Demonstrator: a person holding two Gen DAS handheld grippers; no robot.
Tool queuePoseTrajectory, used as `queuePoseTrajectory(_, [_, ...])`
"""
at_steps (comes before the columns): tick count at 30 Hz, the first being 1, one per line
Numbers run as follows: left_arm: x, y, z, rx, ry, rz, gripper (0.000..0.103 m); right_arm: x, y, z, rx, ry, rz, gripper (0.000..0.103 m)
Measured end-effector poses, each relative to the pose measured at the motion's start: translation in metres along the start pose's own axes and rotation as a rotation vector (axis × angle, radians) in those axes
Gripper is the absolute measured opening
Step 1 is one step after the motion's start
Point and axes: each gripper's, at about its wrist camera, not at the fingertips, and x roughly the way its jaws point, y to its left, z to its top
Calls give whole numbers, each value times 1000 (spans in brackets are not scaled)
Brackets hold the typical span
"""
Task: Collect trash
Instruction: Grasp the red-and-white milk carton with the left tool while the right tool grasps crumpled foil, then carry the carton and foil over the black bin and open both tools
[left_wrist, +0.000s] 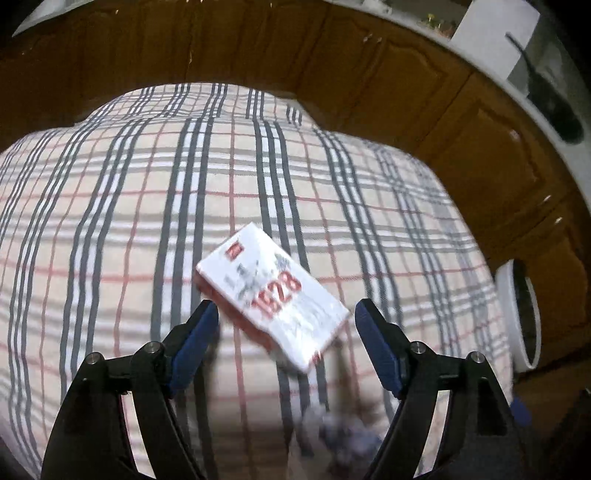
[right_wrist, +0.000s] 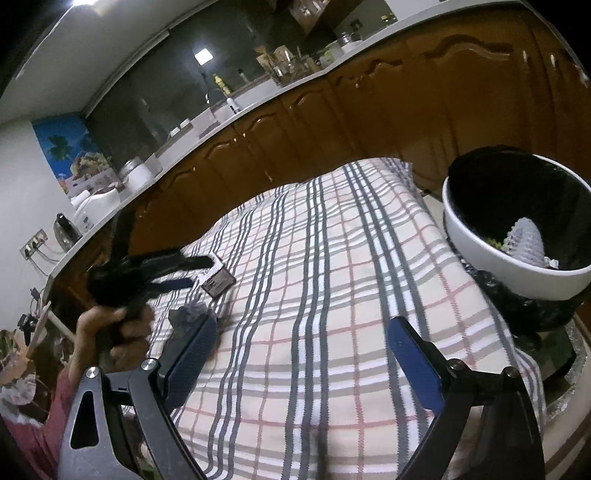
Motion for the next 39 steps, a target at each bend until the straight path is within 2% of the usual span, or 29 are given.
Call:
queuePoseTrajectory(3, [12, -9, 6, 60, 5, 53, 78, 7, 8, -1, -34, 23, 13, 95])
queuePoseTrajectory(6, [17, -13, 4, 130, -11, 68, 76, 13, 18, -1, -61, 43, 35, 95])
queuePoseTrajectory(7, [15, -13, 3, 147, -21, 60, 67, 15, 21, -1, -72, 51, 43, 95])
queuePoseTrajectory(9, [10, -10, -2, 187, -39, 44, 60, 23, 28, -2, -94, 72, 60, 95])
queuePoseTrajectory(10, [8, -8, -2, 197, -43, 34, 52, 25, 31, -2, -98, 81, 64, 95])
queuePoseTrajectory(12, [2, -3, -5, 212, -54, 15, 46, 34, 38, -3, -111, 105, 81, 93])
queuePoseTrajectory(15, [-16, 8, -13, 209, -93, -12, 46, 49, 55, -4, -153, 146, 103, 85])
queuePoseTrajectory(17, [-30, 17, -17, 196, -120, -34, 45, 59, 66, -5, -172, 170, 115, 72])
queuePoseTrajectory(20, [-50, 34, -28, 181, -150, -48, 45, 76, 82, -7, -198, 204, 133, 61])
queuePoseTrajectory(28, [-78, 62, -54, 100, -162, -85, 45, 122, 109, -8, -192, 294, 171, 58])
queuePoseTrajectory(30, [-80, 63, -58, 98, -163, -93, 45, 129, 110, -10, -181, 308, 167, 35])
queuePoseTrajectory(31, [-82, 62, -60, 99, -164, -97, 45, 129, 108, -10, -168, 308, 171, 31])
queuePoseTrajectory(36, [-85, 47, -63, 115, -168, -133, 45, 107, 93, -6, -139, 248, 156, 30])
queuePoseTrajectory(39, [-83, 25, -68, 150, -155, -174, 45, 89, 83, -1, -124, 212, 129, 30])
